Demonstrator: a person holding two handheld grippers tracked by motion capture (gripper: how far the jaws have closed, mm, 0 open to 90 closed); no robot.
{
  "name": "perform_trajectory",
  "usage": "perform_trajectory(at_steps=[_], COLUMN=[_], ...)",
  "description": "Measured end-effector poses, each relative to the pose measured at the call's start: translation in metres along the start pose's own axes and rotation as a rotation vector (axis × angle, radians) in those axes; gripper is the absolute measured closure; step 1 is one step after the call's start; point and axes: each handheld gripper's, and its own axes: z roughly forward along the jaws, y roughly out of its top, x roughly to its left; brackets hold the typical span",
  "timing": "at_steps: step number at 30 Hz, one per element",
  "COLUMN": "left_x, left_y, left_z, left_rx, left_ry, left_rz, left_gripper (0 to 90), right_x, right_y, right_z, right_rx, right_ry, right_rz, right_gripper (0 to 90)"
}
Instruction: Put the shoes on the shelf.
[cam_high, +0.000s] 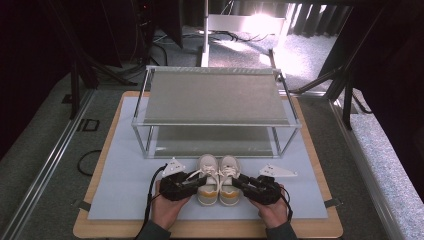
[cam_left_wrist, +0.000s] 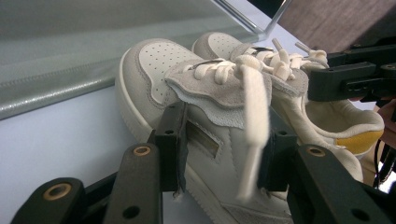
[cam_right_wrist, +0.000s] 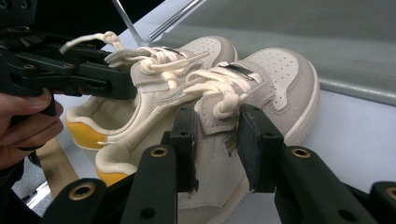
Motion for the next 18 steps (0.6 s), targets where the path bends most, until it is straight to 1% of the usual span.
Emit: perform_trajectory(at_steps=[9, 12, 18], left_x=[0.001, 0.002, 0.004], left_y=[0.005, 0.007, 0.01], left_z=[0.0, 0.0, 0.001], left_rx=[-0.012, -0.016, -0.019], left_ry=[0.001, 0.001, 0.002], left_rz=[-0.003, -0.005, -0.003], left_gripper=[59.6, 59.6, 59.6], right_x=[-0.001, -0.002, -0.003], right_y=[0.008, 0.01, 0.013], right_z=[-0.001, 0.0, 0.001], right_rx=[-0.014, -0.019, -0.023], right_ry=[-0.004, -0.004, -0.005], right_rz=[-0.01, -0.004, -0.007], right_gripper=[68.8, 68.8, 68.8])
